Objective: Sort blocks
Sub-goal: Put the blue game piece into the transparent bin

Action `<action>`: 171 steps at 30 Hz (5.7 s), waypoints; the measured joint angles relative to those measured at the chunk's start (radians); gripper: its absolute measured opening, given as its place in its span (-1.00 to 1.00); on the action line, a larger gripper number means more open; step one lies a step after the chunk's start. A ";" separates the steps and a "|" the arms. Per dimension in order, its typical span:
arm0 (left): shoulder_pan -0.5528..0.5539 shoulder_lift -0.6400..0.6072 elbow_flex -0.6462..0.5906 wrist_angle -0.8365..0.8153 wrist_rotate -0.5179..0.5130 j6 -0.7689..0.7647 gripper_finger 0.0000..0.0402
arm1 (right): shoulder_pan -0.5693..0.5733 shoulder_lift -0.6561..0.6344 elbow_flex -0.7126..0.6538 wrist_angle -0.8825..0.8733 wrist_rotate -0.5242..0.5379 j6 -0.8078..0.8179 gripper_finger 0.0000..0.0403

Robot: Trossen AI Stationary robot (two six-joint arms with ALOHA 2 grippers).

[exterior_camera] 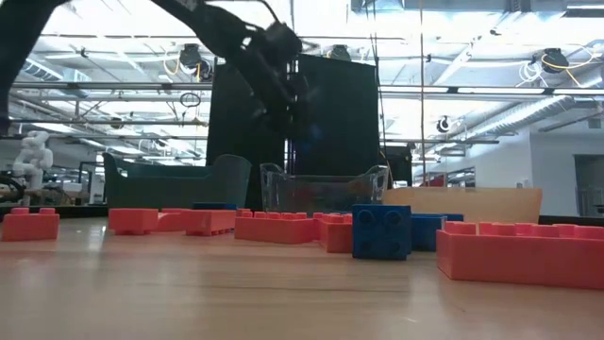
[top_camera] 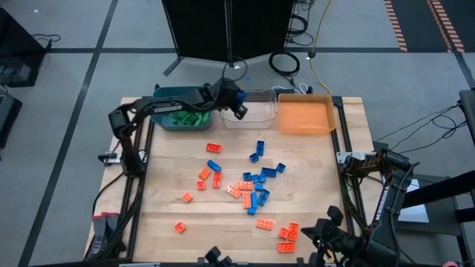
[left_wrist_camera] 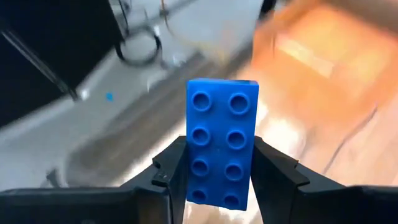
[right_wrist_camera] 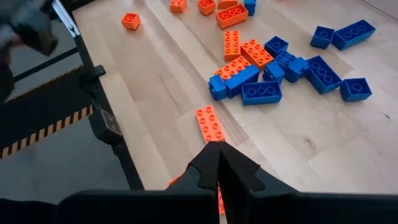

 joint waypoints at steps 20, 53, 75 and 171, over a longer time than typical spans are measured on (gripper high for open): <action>0.037 0.036 0.017 -0.105 0.165 -0.020 0.41 | -0.006 0.000 0.000 -0.018 0.001 -0.002 -1.00; -0.392 -0.265 -0.309 -0.552 0.363 0.657 0.33 | -0.006 0.000 -0.167 0.186 -0.005 0.073 -1.00; -0.378 -0.177 -0.446 -0.261 0.299 0.766 0.33 | -0.006 0.000 -0.167 0.176 -0.009 0.101 -1.00; -0.436 0.083 0.272 -0.325 0.318 0.705 0.52 | -0.053 0.000 -0.167 0.091 -0.032 0.126 -1.00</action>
